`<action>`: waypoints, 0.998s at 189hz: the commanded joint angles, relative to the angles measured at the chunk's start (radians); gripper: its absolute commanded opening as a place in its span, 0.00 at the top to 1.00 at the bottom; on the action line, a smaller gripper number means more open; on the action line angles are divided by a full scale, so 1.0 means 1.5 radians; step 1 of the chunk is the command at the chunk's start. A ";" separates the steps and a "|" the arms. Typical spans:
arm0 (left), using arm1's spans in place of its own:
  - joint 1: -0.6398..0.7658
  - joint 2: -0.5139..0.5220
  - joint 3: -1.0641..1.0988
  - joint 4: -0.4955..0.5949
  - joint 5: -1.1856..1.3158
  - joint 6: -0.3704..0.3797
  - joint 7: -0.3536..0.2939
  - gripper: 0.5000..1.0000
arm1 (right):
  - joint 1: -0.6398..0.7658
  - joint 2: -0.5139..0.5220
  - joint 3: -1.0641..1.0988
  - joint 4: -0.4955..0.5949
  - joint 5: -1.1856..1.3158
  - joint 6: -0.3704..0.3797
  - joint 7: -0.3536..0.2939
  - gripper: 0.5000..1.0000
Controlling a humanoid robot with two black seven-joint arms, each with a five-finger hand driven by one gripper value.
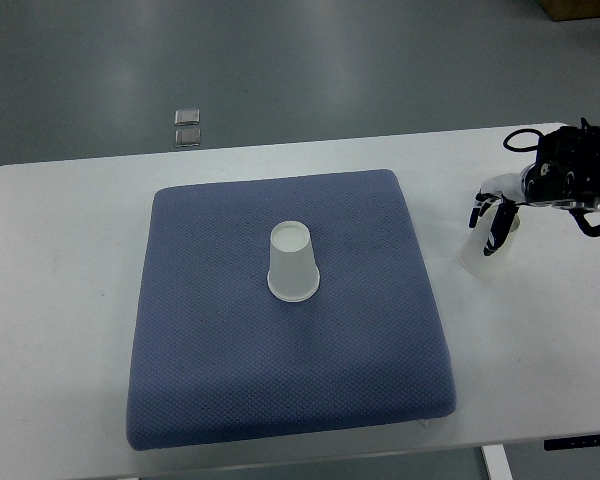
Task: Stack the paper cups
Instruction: 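Close the right hand fingers around the white paper cup, then lift the grasped cup upward with the right hand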
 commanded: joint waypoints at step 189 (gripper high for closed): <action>0.000 0.000 0.002 -0.005 0.001 0.000 0.000 0.00 | 0.466 -0.005 -0.017 0.072 -0.061 0.281 0.005 0.72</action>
